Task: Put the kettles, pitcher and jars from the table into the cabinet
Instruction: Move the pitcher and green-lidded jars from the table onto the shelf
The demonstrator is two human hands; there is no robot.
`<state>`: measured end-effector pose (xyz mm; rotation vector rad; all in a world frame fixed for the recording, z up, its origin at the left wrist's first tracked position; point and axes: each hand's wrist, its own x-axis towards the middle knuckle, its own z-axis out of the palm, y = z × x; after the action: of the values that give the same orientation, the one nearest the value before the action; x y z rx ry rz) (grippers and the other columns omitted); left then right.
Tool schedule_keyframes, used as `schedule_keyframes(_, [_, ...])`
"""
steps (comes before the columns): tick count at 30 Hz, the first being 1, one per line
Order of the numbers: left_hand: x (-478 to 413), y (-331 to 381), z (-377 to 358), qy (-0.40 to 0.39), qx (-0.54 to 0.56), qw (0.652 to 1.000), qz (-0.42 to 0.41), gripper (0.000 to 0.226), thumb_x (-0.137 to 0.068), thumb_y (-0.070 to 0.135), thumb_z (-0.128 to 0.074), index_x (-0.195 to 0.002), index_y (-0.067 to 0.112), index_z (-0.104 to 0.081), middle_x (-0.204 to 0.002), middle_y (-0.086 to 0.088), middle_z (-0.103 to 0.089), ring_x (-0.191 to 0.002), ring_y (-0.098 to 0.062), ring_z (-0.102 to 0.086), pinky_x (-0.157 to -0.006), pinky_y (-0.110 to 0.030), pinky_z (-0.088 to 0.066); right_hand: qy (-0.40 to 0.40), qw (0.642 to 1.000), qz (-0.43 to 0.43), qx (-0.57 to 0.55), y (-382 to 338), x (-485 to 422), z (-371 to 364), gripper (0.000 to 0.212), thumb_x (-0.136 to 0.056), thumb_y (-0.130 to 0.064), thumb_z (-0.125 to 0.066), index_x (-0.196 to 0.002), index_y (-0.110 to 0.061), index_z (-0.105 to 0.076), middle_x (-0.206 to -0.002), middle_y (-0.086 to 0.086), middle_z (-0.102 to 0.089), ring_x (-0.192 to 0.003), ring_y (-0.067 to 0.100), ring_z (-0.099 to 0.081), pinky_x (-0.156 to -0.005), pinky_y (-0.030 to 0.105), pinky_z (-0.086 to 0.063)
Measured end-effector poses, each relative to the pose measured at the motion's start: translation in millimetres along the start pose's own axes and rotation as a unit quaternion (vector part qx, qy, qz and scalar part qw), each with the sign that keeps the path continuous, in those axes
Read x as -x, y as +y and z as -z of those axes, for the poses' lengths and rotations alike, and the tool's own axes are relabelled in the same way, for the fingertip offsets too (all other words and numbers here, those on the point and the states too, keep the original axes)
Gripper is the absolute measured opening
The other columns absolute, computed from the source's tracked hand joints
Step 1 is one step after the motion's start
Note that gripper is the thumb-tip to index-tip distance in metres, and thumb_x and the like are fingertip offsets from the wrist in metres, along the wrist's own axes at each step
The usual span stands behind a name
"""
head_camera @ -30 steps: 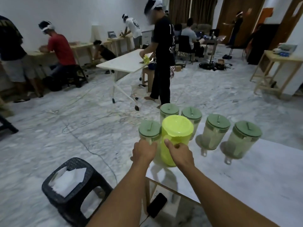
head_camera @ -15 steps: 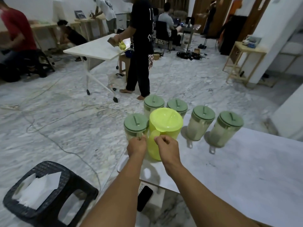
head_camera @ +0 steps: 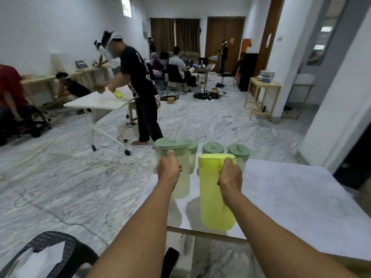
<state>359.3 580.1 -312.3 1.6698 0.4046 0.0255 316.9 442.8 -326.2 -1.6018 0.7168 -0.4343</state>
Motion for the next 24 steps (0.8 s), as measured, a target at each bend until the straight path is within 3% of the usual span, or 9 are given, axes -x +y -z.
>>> schedule_keyframes(4, [51.9, 45.2, -39.0, -0.044, 0.030, 0.997, -0.057, 0.062, -0.101, 0.047, -0.031, -0.105, -0.003, -0.067, -0.076, -0.011, -0.065, -0.063, -0.024, -0.057, -0.075, -0.037, -0.052, 0.086, 0.995, 0.015, -0.050, -42.4, 3.8, 72.7, 0.048, -0.077, -0.054, -0.039, -0.068, -0.009, -0.055, -0.078, 0.016, -0.063, -0.080, 0.038, -0.062, -0.079, 0.052, -0.056])
schedule_keyframes(8, [101.0, 82.6, -88.8, -0.115, 0.045, 0.986, -0.116, 0.057, -0.102, 0.045, -0.030, -0.088, 0.003, -0.065, -0.083, -0.015, -0.068, -0.064, -0.023, -0.056, -0.069, -0.033, -0.044, 0.149, 0.980, -0.005, -0.132, -78.8, 7.3, 153.9, 0.051, -0.065, -0.058, -0.059, -0.078, -0.008, -0.062, -0.076, 0.011, -0.061, -0.063, 0.029, -0.053, -0.051, 0.035, -0.045])
schedule_keyframes(11, [140.4, 107.3, -125.6, -0.175, 0.061, 0.970, -0.156, 0.055, -0.103, 0.044, -0.029, -0.091, 0.003, -0.063, -0.087, -0.015, -0.069, -0.074, -0.027, -0.061, -0.073, -0.037, -0.049, 0.194, 0.964, 0.015, -0.179, -102.4, 20.8, 216.8, 0.039, -0.075, -0.044, -0.062, -0.077, -0.005, -0.064, -0.063, 0.008, -0.057, -0.048, 0.023, -0.044, -0.043, 0.026, -0.037])
schedule_keyframes(16, [217.3, 137.5, -179.4, -0.308, 0.084, 0.929, -0.184, 0.054, -0.102, 0.046, -0.030, -0.089, 0.005, -0.062, -0.077, -0.013, -0.066, -0.071, -0.027, -0.061, -0.072, -0.038, -0.049, 0.305, 0.935, 0.074, -0.167, -126.9, 56.7, 305.2, 0.038, -0.087, -0.040, -0.056, -0.075, -0.005, -0.064, -0.058, 0.009, -0.065, -0.042, 0.018, -0.049, -0.046, 0.029, -0.045])
schedule_keyframes(18, [249.5, 142.5, -197.5, -0.364, 0.098, 0.905, -0.195, 0.053, -0.101, 0.046, -0.030, -0.084, 0.007, -0.062, -0.074, -0.013, -0.065, -0.070, -0.026, -0.059, -0.069, -0.036, -0.046, 0.389, 0.906, 0.081, -0.146, -130.9, 74.2, 336.0, 0.050, -0.080, -0.052, -0.054, -0.081, -0.004, -0.068, -0.071, 0.014, -0.070, -0.055, 0.026, -0.058, -0.055, 0.037, -0.051])
schedule_keyframes(20, [284.5, 145.0, -211.1, -0.420, 0.106, 0.879, -0.201, 0.054, -0.100, 0.046, -0.031, -0.082, 0.008, -0.064, -0.069, -0.010, -0.064, -0.070, -0.026, -0.059, -0.070, -0.037, -0.045, 0.475, 0.870, 0.077, -0.108, -129.5, 98.5, 367.8, 0.067, -0.070, -0.062, -0.051, -0.093, -0.003, -0.071, -0.091, 0.017, -0.074, -0.078, 0.033, -0.067, -0.074, 0.046, -0.057])
schedule_keyframes(24, [362.9, 142.8, -227.7, -0.517, 0.122, 0.825, -0.194, 0.049, -0.099, 0.046, -0.032, -0.073, 0.016, -0.061, -0.070, -0.009, -0.063, -0.068, -0.025, -0.057, -0.069, -0.036, -0.044, 0.601, 0.793, 0.075, -0.058, -124.1, 161.2, 430.9, 0.061, -0.078, -0.058, -0.054, -0.095, -0.003, -0.071, -0.100, 0.017, -0.073, -0.092, 0.037, -0.068, -0.081, 0.044, -0.055])
